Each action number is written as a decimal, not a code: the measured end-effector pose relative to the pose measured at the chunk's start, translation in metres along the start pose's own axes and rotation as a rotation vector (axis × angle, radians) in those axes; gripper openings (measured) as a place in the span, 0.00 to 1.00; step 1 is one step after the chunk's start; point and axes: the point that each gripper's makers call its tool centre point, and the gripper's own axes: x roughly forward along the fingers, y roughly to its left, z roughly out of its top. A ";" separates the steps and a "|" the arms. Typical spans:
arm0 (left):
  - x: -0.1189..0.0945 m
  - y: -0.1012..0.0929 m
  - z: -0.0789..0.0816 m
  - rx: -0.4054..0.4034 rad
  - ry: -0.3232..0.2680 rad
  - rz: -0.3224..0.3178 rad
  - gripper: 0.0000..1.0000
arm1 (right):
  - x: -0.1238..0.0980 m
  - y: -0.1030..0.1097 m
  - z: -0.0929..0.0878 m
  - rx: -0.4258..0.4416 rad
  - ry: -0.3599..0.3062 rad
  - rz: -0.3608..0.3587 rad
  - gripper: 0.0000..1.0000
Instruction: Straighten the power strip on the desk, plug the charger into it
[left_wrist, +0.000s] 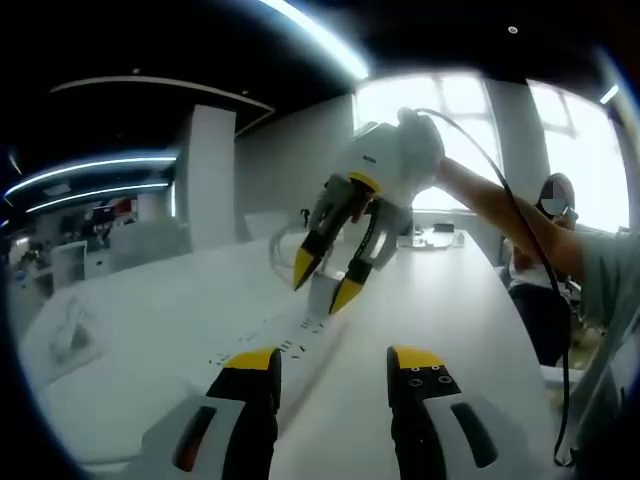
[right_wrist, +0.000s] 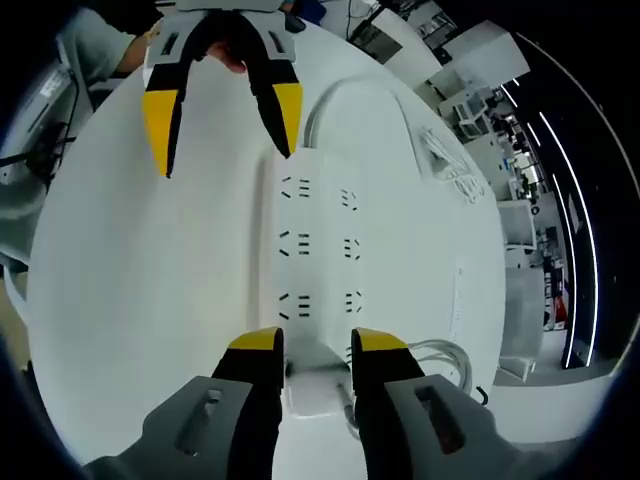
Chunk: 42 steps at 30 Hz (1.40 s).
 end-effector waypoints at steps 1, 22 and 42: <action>0.000 0.002 -0.001 0.000 0.002 0.006 0.43 | 0.000 -0.001 0.000 0.000 -0.003 -0.004 0.26; -0.002 0.013 0.001 0.019 0.007 0.065 0.44 | -0.008 -0.003 0.023 0.109 -0.217 -0.093 0.29; -0.006 0.023 0.004 0.019 -0.002 0.111 0.43 | -0.035 0.005 0.045 0.313 -0.536 -0.175 0.29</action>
